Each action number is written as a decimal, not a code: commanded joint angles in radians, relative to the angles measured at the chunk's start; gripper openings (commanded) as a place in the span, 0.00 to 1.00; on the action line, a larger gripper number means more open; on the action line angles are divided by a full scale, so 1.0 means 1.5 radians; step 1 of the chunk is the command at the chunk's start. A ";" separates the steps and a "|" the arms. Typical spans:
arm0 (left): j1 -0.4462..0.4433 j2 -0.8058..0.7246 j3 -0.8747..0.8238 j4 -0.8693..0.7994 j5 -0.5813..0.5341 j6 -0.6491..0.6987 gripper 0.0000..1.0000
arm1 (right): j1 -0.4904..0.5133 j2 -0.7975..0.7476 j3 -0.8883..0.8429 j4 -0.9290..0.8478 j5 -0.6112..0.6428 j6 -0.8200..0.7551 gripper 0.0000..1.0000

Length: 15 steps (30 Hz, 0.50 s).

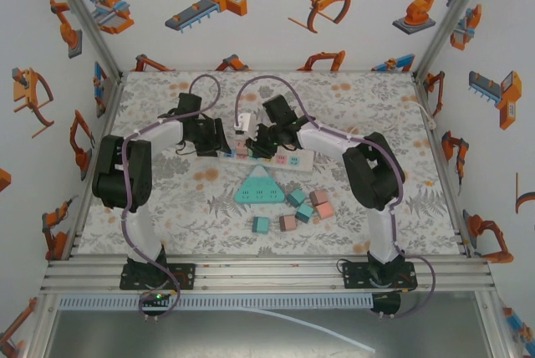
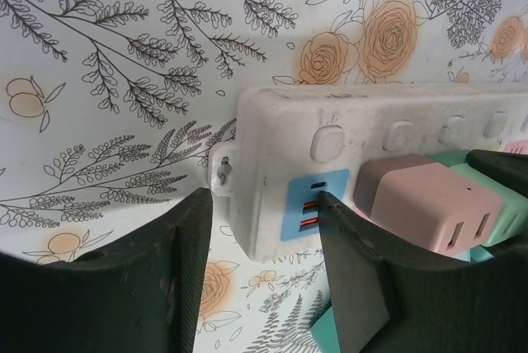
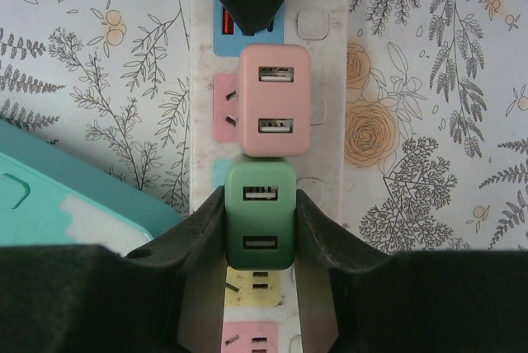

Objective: Pull the plug off the socket

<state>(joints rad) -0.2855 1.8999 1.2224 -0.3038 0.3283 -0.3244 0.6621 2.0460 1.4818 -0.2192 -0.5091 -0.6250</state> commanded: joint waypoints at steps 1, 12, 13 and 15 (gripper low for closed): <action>-0.011 0.039 -0.014 -0.070 -0.057 0.045 0.52 | 0.010 -0.006 0.043 0.020 -0.047 0.011 0.23; -0.018 0.055 -0.006 -0.090 -0.104 0.051 0.52 | 0.010 -0.023 0.048 0.027 -0.051 0.015 0.20; -0.018 0.053 -0.006 -0.092 -0.108 0.051 0.52 | 0.010 -0.023 0.049 0.027 -0.051 0.015 0.20; -0.017 0.053 -0.005 -0.094 -0.113 0.050 0.52 | 0.010 -0.026 0.049 0.028 -0.051 0.016 0.19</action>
<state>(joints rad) -0.3000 1.9064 1.2480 -0.3359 0.2920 -0.3023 0.6628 2.0460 1.4879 -0.2287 -0.5095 -0.6178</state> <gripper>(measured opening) 0.525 0.334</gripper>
